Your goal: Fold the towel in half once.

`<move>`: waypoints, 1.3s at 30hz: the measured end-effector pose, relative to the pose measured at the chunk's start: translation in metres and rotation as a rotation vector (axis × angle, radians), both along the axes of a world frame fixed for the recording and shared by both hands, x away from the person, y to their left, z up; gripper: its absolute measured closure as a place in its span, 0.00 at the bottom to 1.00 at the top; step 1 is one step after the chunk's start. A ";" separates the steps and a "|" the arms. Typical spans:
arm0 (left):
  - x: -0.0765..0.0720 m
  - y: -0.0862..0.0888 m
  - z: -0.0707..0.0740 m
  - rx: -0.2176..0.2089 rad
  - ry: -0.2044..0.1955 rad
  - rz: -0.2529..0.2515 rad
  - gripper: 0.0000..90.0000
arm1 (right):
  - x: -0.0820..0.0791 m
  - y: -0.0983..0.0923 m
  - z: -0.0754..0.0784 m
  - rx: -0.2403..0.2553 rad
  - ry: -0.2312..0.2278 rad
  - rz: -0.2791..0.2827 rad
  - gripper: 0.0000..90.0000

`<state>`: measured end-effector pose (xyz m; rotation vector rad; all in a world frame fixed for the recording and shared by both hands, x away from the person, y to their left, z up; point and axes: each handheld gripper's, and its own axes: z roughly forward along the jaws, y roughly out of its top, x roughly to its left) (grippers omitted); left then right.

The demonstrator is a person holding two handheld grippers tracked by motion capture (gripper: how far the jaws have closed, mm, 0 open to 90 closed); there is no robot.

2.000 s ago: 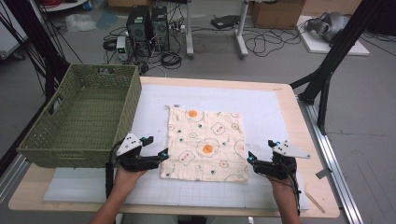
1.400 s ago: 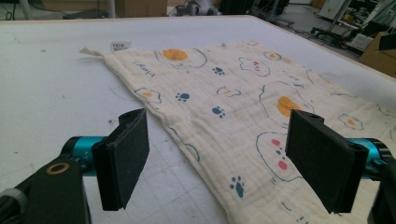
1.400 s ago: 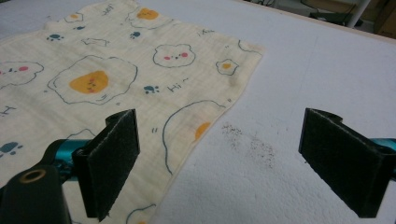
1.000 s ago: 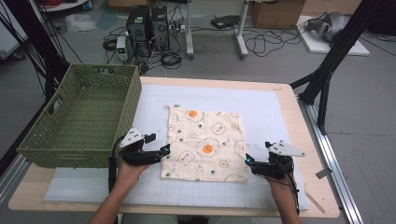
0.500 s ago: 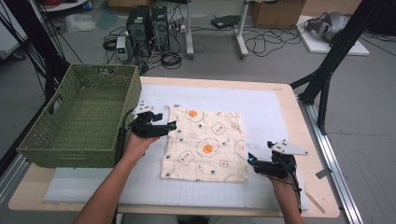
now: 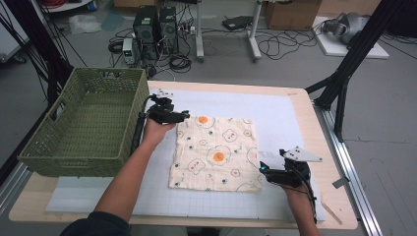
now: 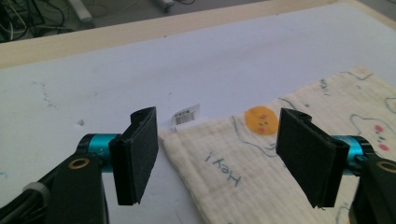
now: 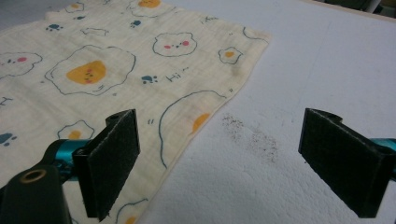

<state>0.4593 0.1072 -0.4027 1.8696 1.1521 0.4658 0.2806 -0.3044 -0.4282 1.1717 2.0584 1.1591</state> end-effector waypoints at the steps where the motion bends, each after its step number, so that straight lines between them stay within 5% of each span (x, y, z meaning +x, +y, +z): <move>1: 0.003 -0.001 -0.002 0.007 0.006 0.002 0.34 | 0.000 0.000 0.000 0.002 0.000 0.001 0.13; 7: 0.016 -0.007 -0.023 0.061 0.051 0.033 0.37 | 0.001 0.000 -0.001 0.002 0.004 0.007 0.13; 10: 0.019 -0.011 -0.032 0.123 0.037 0.066 0.37 | 0.002 -0.001 -0.002 0.008 0.007 0.005 0.13; 14: 0.023 -0.013 -0.042 0.137 0.062 0.068 0.41 | 0.003 -0.002 -0.003 0.012 0.013 0.003 0.13; 17: 0.024 -0.014 -0.045 0.142 0.045 0.056 0.45 | 0.004 -0.003 -0.003 0.013 0.020 0.003 0.13; 23: 0.021 -0.016 -0.045 0.156 0.012 -0.041 0.76 | 0.009 -0.004 -0.005 0.038 0.031 -0.015 0.13; 25: 0.020 -0.016 -0.043 0.168 0.005 -0.042 0.90 | 0.013 -0.005 -0.005 0.057 0.031 -0.021 0.13; 28: 0.020 -0.014 -0.040 0.147 0.006 -0.024 0.94 | 0.020 -0.007 -0.004 0.084 0.046 -0.023 0.13; 33: 0.018 -0.011 -0.035 0.093 -0.001 -0.016 0.94 | 0.044 -0.003 -0.002 0.051 0.126 0.040 0.13; 39: 0.015 -0.012 -0.030 0.068 -0.003 -0.010 0.94 | 0.104 0.016 0.004 -0.002 0.177 0.063 0.12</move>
